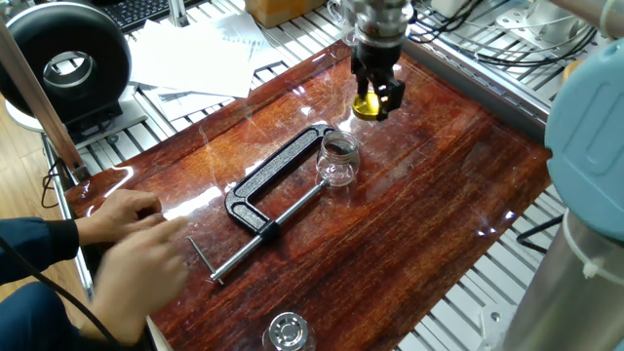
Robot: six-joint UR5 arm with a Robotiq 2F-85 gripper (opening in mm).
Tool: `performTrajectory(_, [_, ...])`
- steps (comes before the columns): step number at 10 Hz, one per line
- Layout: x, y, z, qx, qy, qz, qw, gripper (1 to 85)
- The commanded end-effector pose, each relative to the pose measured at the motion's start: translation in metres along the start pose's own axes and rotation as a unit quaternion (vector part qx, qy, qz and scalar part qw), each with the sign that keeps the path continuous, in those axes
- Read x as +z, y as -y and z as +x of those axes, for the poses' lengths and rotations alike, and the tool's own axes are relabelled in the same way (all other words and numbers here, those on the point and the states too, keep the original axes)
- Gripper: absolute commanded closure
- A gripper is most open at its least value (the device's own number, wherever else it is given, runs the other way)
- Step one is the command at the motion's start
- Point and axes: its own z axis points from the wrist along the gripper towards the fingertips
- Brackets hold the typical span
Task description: Screw the lid onto the jar
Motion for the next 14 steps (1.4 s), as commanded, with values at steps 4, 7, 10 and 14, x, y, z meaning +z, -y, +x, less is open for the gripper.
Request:
performTrajectory(4, [-0.027, -0.051, -0.077, 0.145, 0.05, -0.071, 0.9856, 84.7])
performTrajectory(7, [-0.014, -0.055, -0.09, 0.21, 0.043, -0.056, 0.9752, 84.7])
performTrajectory(10, [-0.012, -0.038, -0.075, 0.24, 0.023, -0.02, 0.9702, 84.7])
performTrajectory(14, [-0.012, -0.021, -0.068, 0.22, 0.016, 0.015, 0.9753, 84.7])
